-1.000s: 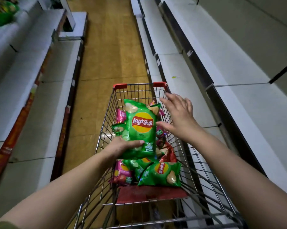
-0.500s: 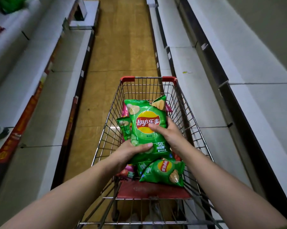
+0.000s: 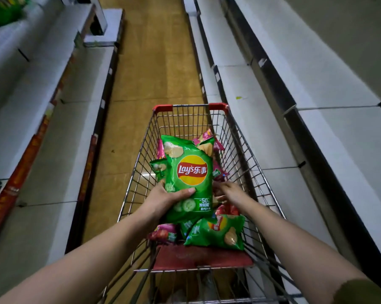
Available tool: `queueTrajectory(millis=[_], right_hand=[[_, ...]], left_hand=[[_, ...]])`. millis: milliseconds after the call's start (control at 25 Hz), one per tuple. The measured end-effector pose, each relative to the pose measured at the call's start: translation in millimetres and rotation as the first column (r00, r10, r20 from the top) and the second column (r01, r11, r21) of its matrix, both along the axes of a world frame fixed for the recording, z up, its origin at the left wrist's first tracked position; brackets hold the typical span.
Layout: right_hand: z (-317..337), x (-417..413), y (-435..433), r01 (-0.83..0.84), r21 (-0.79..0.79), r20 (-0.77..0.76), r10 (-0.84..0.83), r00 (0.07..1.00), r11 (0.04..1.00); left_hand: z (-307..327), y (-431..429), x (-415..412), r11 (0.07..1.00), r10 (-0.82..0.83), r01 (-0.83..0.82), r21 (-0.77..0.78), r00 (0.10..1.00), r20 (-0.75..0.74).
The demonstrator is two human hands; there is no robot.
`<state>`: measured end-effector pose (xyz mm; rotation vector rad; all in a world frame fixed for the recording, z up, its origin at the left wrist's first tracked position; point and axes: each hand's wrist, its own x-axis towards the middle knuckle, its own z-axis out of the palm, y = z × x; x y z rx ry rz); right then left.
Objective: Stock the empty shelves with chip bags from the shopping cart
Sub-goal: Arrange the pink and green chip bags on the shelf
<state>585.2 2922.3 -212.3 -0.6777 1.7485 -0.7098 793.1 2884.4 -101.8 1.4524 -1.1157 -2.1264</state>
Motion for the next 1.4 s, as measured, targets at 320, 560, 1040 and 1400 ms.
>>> queueTrajectory(millis=[320, 560, 1040, 1400], right_hand=[[-113.1, 14.6, 0.7, -0.592, 0.531, -0.201, 0.769, 0.607, 0.606], [-87.6, 28.5, 6.1, -0.626, 0.679, -0.218, 0.919, 0.328, 0.384], [198.7, -17.5, 46.7, 0.019, -0.039, -0.758, -0.042, 0.65, 0.999], [344.4, 0.7, 117.5, 0.356, -0.644, -0.453, -0.713, 0.535, 0.677]], left_hand=[[-57.2, -1.7, 19.2, 0.996, 0.079, -0.082, 0.017, 0.988, 0.134], [-59.6, -4.9, 34.1, 0.996, 0.078, -0.084, 0.029, 0.986, 0.146], [69.9, -22.1, -1.1, 0.972, -0.132, 0.09, -0.216, 0.973, -0.19], [219.6, 2.2, -26.6, 0.869, -0.363, 0.151, -0.472, 0.842, -0.399]])
